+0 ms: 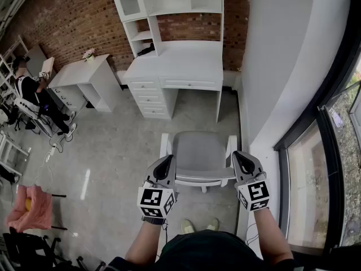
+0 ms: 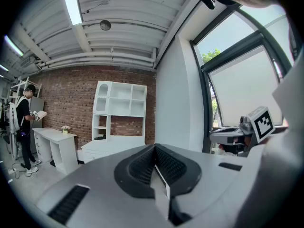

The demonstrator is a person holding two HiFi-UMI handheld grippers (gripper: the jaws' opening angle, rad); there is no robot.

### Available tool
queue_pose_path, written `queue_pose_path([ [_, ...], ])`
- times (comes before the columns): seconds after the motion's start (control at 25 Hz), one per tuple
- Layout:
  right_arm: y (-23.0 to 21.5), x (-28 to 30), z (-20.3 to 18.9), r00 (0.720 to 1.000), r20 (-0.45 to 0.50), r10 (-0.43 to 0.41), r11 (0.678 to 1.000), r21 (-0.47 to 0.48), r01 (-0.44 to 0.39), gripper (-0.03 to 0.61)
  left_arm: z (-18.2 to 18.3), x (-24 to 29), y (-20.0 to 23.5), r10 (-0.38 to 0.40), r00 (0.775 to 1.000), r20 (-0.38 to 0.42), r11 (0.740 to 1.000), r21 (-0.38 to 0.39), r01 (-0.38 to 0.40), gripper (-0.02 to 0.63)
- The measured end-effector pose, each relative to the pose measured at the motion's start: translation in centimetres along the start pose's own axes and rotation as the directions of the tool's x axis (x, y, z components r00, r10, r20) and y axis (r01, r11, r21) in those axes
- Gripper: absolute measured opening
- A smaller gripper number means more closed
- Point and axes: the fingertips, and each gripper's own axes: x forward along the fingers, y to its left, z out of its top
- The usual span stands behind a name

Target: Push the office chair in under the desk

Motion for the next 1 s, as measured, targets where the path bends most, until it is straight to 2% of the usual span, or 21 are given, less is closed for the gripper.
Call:
queue_pose_path([
  [0.44, 0.3, -0.7, -0.4, 1.000, -0.011, 0.028, 1.000, -0.005, -0.028, 0.005, -0.4, -0.2, -1.2, -0.013, 1.000, -0.014, 1.000, -0.005, 0.013, 0.006],
  [0.72, 0.3, -0.9, -1.6, 0.997, -0.005, 0.071, 0.997, 0.000, -0.071, 0.006, -2.1, 0.0, -1.8, -0.066, 0.997, -0.029, 0.998, 0.021, 0.067, 0.008],
  [1.0, 0.2, -1.6, -3.3, 0.994, -0.024, 0.103, 0.995, 0.014, -0.102, 0.006, -3.7, -0.1, -2.7, -0.073, 0.996, -0.052, 0.997, 0.036, 0.075, 0.008],
])
